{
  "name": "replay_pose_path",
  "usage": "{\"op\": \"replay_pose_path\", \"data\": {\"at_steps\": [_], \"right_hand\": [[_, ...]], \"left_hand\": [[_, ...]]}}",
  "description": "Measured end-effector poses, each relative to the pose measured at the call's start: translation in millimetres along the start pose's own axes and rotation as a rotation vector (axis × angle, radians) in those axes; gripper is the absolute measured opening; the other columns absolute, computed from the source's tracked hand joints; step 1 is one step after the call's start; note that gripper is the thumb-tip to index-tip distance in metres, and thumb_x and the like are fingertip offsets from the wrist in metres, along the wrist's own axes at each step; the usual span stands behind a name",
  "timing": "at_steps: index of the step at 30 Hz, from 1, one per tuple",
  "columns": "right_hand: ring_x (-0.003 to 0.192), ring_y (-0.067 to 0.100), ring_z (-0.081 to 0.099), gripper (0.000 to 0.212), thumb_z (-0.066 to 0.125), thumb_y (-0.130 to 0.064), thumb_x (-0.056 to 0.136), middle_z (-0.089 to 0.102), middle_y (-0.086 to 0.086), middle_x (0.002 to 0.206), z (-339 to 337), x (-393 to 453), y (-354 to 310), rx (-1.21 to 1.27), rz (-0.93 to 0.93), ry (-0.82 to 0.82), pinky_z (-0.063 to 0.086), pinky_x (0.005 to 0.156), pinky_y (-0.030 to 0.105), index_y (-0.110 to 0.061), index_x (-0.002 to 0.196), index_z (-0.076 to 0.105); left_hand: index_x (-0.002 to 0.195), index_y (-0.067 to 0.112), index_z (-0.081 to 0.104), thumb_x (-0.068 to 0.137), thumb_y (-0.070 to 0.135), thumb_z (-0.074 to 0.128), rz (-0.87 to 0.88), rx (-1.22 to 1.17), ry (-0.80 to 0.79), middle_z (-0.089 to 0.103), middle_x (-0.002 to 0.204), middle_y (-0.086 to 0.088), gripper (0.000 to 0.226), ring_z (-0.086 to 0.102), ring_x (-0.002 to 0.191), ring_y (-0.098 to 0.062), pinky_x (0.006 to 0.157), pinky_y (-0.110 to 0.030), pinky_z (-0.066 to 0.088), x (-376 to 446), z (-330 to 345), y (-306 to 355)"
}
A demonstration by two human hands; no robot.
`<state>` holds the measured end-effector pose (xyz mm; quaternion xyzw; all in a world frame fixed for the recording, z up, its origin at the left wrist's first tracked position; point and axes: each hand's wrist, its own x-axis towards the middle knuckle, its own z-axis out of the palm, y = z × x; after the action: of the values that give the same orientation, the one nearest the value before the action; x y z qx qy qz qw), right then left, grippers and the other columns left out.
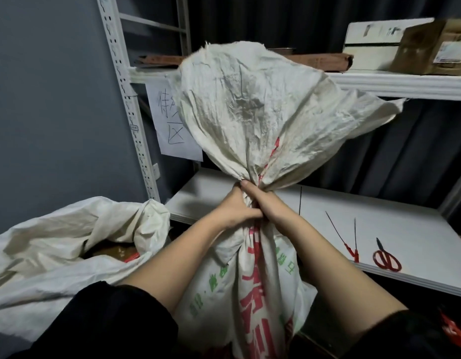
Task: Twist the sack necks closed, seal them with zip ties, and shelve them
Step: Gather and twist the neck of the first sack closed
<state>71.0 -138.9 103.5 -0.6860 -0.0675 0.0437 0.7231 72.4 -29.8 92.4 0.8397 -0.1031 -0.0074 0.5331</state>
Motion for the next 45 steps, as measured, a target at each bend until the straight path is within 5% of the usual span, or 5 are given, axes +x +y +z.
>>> {"op": "replay_pose_path", "data": {"at_steps": [6,16,24,32,45], "right_hand": [[0.127,0.011,0.048,0.095,0.052,-0.081,0.067,0.053,0.0,0.138,-5,1,-3,-0.452,0.064,-0.139,0.03,0.115,0.033,-0.012,0.132,0.056],[0.093,0.025,0.059,0.024,0.058,-0.034,0.087,0.064,0.004,0.099,-20,-21,21,-1.08,-0.523,0.249,0.045,0.075,0.035,-0.012,0.098,0.062],[0.145,0.022,0.019,0.087,0.065,-0.012,0.069,0.028,0.003,0.156,-25,-7,10,-1.662,-1.214,-0.004,0.016,0.117,0.04,-0.019,0.148,0.03],[0.13,0.025,0.049,0.037,0.044,-0.01,0.085,0.064,0.001,0.119,-21,16,-5,-1.72,-1.408,-0.126,0.018,0.116,0.05,-0.017,0.118,0.061],[0.072,0.019,0.058,0.023,0.075,-0.02,0.062,0.061,-0.003,0.075,-16,20,-19,-1.294,0.145,-0.53,0.043,0.065,0.029,-0.018,0.08,0.062]], "left_hand": [[0.127,0.006,0.058,0.088,0.003,0.057,0.062,-0.009,0.047,0.061,0.123,-0.004,0.039,0.051,0.11,-0.005,0.075,0.004,0.036,-3,10,3],[0.109,0.008,0.066,0.08,-0.002,0.059,-0.139,-0.183,0.23,0.067,0.099,-0.008,0.031,0.061,0.092,-0.019,0.08,-0.026,0.047,1,-21,-11],[0.116,0.014,0.061,0.073,0.013,0.069,-0.083,-0.111,-0.136,0.069,0.104,-0.007,0.044,0.066,0.09,-0.014,0.079,-0.029,0.055,-12,-26,-16],[0.086,0.023,0.059,0.072,0.02,0.071,-0.066,0.339,-0.382,0.065,0.085,0.004,0.019,0.061,0.078,-0.01,0.069,-0.018,0.049,-18,-40,0],[0.129,0.019,0.031,0.08,0.03,0.062,0.25,1.017,0.139,0.07,0.098,-0.008,0.059,0.062,0.092,-0.033,0.076,-0.034,0.036,-33,-17,-16]]}}
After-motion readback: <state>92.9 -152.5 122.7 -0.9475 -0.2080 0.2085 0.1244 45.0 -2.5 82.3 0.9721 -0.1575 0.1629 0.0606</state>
